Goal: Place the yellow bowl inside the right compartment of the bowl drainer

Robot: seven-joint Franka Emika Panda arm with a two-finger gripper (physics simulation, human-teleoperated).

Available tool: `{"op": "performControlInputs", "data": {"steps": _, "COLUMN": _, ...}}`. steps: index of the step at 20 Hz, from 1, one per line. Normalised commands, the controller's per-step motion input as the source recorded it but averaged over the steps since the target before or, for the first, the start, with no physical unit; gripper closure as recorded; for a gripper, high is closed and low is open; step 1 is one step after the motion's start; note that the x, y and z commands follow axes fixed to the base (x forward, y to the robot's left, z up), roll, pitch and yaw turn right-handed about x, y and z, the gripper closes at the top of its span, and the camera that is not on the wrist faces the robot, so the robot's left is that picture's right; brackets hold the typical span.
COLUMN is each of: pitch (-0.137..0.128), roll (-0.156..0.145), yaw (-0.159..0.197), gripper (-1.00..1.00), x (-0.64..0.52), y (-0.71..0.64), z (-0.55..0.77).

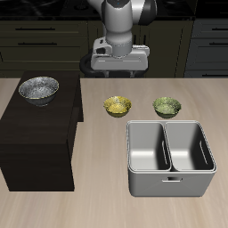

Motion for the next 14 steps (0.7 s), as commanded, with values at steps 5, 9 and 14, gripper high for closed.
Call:
{"op": "performControlInputs", "data": {"steps": 5, "pitch": 0.082, "roll": -0.01, "yaw": -0.015, "gripper": -1.0, "x": 0.16, "y": 0.05, "z": -0.71}}
{"op": "performControlInputs", "data": {"steps": 9, "pitch": 0.009, "roll": -0.01, "yaw": 0.019, "gripper": -1.0, "x": 0.07, "y": 0.16, "z": -0.39}}
{"op": "performControlInputs", "data": {"steps": 14, "pitch": 0.039, "roll": 0.028, "yaw": 0.008, "gripper": -1.0, "x": 0.01, "y": 0.2, "z": -0.43}}
